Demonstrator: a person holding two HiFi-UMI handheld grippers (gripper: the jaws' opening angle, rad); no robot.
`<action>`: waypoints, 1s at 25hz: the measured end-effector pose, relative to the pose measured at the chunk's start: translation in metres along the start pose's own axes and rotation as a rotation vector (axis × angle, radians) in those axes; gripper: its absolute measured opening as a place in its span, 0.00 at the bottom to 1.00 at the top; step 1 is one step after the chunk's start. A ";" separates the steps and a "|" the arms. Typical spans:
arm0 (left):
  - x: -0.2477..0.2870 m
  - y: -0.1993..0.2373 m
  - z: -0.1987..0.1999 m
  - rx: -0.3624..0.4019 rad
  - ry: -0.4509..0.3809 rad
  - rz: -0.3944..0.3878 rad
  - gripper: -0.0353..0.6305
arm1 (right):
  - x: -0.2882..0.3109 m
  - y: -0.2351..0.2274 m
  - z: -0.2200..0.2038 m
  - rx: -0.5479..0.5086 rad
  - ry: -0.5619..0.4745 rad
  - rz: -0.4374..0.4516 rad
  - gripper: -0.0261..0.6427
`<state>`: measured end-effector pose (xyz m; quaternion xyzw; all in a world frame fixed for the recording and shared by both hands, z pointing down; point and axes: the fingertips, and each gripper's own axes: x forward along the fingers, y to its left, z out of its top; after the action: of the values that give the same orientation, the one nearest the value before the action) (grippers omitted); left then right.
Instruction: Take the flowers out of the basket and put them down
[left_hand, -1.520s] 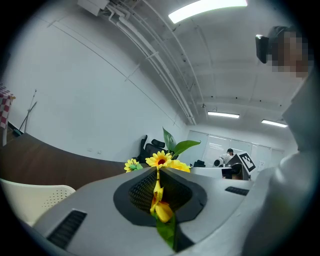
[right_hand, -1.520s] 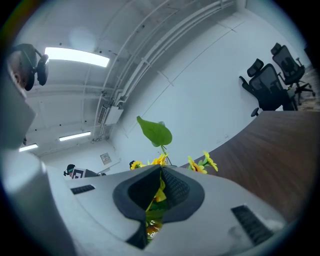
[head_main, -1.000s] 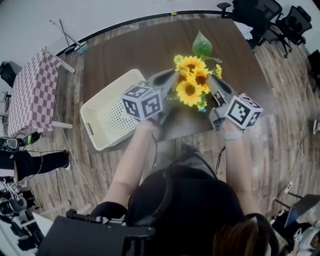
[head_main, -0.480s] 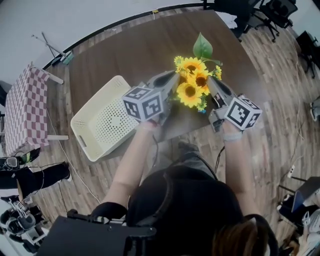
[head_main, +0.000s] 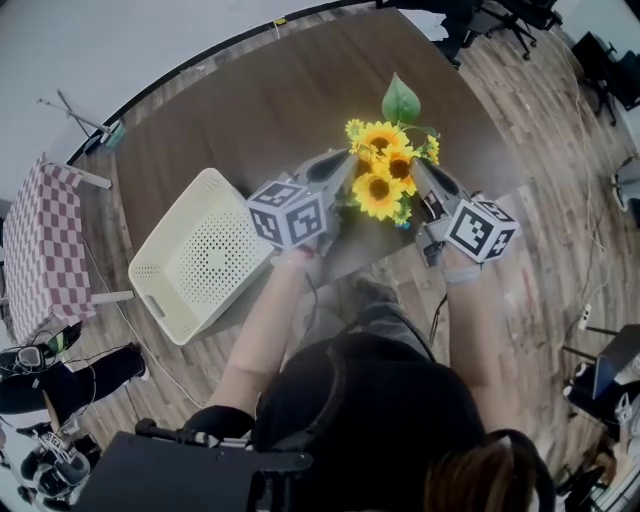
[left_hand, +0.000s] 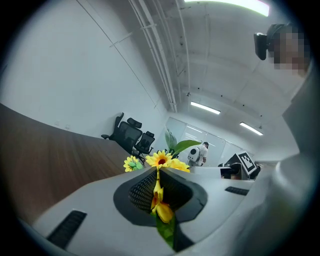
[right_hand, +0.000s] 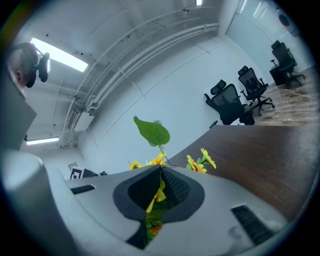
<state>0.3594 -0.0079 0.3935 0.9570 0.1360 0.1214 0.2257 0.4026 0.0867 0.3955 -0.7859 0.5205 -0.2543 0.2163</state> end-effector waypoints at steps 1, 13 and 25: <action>0.003 0.000 -0.002 -0.002 0.006 -0.004 0.08 | 0.000 -0.002 0.000 0.001 -0.002 -0.001 0.04; 0.029 0.015 -0.037 -0.016 0.072 -0.015 0.08 | 0.004 -0.040 -0.022 0.035 0.030 -0.051 0.04; 0.040 0.026 -0.064 -0.048 0.096 0.013 0.08 | 0.012 -0.065 -0.039 0.068 0.078 -0.054 0.04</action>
<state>0.3836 0.0074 0.4681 0.9453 0.1375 0.1718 0.2408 0.4276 0.0964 0.4674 -0.7813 0.4984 -0.3079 0.2154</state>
